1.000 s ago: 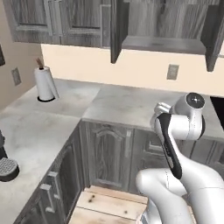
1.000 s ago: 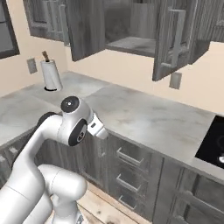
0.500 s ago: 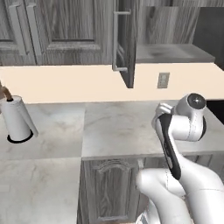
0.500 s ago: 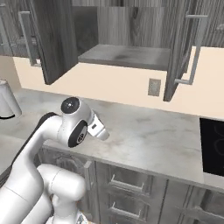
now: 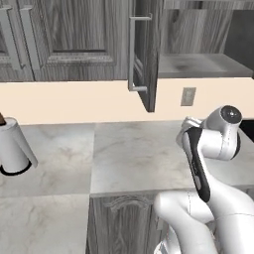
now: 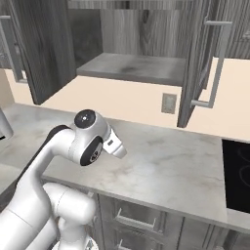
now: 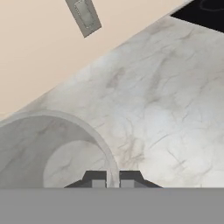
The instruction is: Move the glass cup from next to the sink to the open cabinet. Then, move the bowl with the garlic to the fridge to clear the area for faucet cleaning.
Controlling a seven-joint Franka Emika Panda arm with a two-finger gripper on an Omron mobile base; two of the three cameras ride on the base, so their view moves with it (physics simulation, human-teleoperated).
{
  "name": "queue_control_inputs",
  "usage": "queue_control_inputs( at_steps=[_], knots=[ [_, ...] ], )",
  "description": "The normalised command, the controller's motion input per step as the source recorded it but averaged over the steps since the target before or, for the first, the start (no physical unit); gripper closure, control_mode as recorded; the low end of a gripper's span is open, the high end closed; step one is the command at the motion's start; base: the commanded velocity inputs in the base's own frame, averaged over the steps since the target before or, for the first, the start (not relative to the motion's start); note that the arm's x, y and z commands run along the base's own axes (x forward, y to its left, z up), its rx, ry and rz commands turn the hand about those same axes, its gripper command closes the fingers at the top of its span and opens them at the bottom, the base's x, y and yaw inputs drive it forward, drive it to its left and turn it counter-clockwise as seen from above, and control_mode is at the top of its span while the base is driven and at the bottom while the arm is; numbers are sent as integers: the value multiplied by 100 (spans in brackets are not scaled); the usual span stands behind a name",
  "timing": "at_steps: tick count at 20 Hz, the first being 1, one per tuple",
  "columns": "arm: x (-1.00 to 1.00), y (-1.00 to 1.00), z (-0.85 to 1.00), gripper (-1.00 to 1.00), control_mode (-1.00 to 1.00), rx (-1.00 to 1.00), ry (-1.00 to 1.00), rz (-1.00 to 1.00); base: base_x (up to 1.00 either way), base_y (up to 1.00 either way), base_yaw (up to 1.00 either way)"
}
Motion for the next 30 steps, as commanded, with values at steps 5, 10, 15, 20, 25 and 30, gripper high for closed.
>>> queue_control_inputs(
  at_steps=[5, 10, 15, 20, 25, 30],
  knots=[
    [15, 0, 69, 100, -100, 0, -5, -6, 16, 0, -2],
    [-11, -6, 100, 100, -100, 0, -10, -6, 0, 0, 0],
    [-22, -26, 100, 100, -100, 0, -16, -2, 0, 0, 0],
    [-15, -26, 99, 100, -100, 0, -27, 0, 0, 0, 0],
    [6, -8, 100, 100, -100, 0, -31, 0, 0, 0, 0],
    [77, 0, 34, 100, -100, 0, -4, 0, 0, 0, 0]
  ],
)
